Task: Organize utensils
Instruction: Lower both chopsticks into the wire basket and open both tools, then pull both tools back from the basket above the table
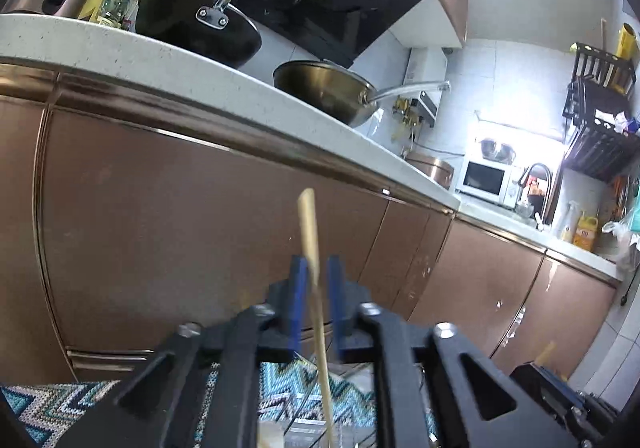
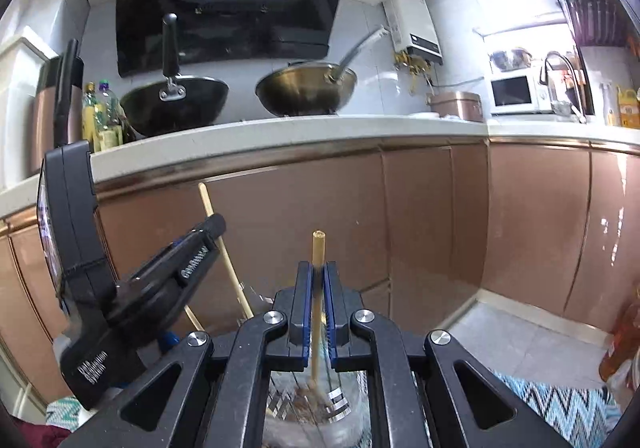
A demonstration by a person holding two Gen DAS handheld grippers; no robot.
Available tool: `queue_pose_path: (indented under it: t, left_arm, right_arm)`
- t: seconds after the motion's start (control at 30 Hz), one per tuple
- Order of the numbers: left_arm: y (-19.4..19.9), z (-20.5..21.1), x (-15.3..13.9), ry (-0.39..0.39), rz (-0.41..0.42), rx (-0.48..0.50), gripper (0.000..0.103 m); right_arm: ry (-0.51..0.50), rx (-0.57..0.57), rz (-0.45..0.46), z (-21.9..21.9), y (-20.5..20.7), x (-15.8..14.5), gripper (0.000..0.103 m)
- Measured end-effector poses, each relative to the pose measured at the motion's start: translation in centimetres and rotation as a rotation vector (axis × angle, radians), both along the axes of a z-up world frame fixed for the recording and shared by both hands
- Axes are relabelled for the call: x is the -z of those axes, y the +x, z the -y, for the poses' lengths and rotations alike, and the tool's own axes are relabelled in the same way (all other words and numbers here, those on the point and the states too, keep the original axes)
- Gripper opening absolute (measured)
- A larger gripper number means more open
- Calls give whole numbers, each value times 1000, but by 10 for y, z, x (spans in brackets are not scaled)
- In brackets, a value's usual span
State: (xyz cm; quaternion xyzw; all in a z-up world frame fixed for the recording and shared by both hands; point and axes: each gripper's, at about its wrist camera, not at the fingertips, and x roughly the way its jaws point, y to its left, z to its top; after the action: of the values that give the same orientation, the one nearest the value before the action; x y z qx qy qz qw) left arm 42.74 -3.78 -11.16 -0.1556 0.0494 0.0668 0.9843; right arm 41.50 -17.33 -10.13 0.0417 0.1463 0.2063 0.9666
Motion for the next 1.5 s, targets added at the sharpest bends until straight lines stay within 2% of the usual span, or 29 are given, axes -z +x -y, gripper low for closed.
queue_pose_path:
  t: [0.07, 0.37, 0.47, 0.6, 0.83, 0.93, 1.2, 1.4, 1.5]
  left_arm:
    - [-4, 0, 1, 4, -14, 12, 28]
    - [-34, -5, -18, 40, -60, 57, 39]
    - [-53, -14, -28, 52, -73, 57, 41]
    - [-83, -27, -41, 71, -117, 55, 51]
    - [-139, -35, -55, 122, -190, 50, 58]
    - [-168, -35, -60, 149, -201, 40, 63]
    - [-234, -36, -74, 192, -206, 23, 66]
    - [-273, -36, -85, 229, -189, 3, 70]
    - [-290, -37, -90, 243, -185, -8, 72]
  right_arm:
    - [5, 3, -5, 3, -4, -1, 15]
    - [5, 24, 2, 6, -31, -27, 27]
    - [16, 46, 16, 12, -47, -39, 29]
    - [16, 84, 17, 18, -73, -53, 31]
    - [-12, 130, -18, 22, -122, -61, 37]
    - [-22, 143, -34, 20, -144, -61, 40]
    - [-20, 155, -39, 19, -194, -72, 40]
    - [-32, 165, -34, 15, -223, -82, 40]
    - [-43, 167, -24, 11, -238, -85, 44]
